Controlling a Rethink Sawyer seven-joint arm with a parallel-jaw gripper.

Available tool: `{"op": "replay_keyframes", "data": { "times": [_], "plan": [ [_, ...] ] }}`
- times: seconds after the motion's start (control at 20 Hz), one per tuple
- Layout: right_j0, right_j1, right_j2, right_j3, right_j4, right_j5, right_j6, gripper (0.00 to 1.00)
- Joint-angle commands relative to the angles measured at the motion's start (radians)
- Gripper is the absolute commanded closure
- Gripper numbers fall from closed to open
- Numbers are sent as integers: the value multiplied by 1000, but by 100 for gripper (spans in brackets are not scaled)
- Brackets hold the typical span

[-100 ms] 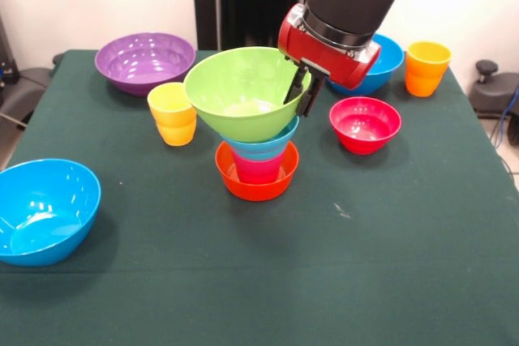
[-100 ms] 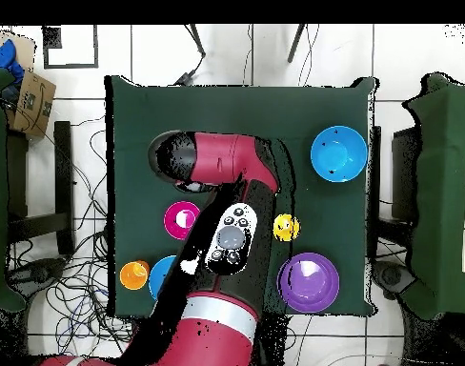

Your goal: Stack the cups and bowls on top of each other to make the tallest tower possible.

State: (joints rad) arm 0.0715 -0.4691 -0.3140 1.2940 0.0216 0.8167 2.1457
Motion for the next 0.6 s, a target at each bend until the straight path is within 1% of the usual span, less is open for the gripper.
{"op": "replay_keyframes", "data": {
  "times": [0.05,0.3,0.6],
  "plan": [
    [14,-14,77,28,29,70,121,100],
    [18,-18,69,22,19,88,108,100],
    [11,-24,78,29,28,90,102,100]
  ]
}}
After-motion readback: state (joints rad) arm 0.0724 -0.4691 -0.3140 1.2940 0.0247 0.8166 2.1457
